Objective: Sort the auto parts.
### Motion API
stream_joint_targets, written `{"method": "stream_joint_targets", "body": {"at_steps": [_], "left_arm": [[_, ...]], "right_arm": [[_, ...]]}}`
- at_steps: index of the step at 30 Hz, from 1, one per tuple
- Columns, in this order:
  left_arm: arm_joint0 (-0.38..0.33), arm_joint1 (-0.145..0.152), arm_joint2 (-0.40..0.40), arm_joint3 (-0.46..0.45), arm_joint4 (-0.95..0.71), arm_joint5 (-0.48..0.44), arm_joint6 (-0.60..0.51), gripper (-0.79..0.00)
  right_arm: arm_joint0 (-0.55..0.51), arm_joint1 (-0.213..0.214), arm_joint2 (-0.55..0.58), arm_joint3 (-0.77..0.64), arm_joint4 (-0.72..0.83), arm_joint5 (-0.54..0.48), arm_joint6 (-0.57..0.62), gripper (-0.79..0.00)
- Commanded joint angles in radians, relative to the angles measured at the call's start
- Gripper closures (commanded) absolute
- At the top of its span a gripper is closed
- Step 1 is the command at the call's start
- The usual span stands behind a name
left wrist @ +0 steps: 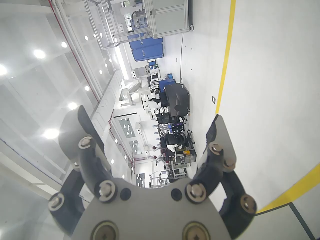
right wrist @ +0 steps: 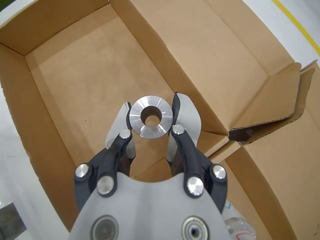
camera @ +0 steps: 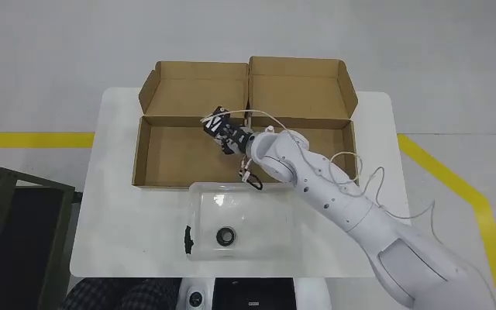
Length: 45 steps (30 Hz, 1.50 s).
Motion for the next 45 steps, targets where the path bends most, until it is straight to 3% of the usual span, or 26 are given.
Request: {"method": "stream_joint_targets", "body": {"at_steps": [1,5,12,17,25,36,45], "left_arm": [[0.0,0.0,0.0,0.0,0.0,0.0,0.0,-0.785],[0.0,0.0,0.0,0.0,0.0,0.0,0.0,-0.785],[0.0,0.0,0.0,0.0,0.0,0.0,0.0,-0.785],[0.0,0.0,0.0,0.0,0.0,0.0,0.0,-0.785],[0.0,0.0,0.0,0.0,0.0,0.0,0.0,-0.785],[0.0,0.0,0.0,0.0,0.0,0.0,0.0,-0.785],[0.0,0.0,0.0,0.0,0.0,0.0,0.0,-0.785]], "right_arm": [[0.007,-0.01,-0.007,0.023,-0.002,0.001,0.002,0.0],[0.021,-0.03,-0.021,0.068,-0.009,0.002,0.008,-0.003],[0.035,-0.06,-0.031,0.13,-0.022,0.004,0.005,-0.083],[0.038,-0.076,-0.032,0.161,-0.033,0.004,0.002,-0.289],[0.029,-0.089,-0.017,0.158,-0.052,0.001,0.014,-0.376],[-0.046,-0.06,0.058,-0.06,-0.129,-0.017,0.051,-0.514],[-0.223,0.006,0.163,-0.331,-0.203,-0.183,0.059,-0.591]]}}
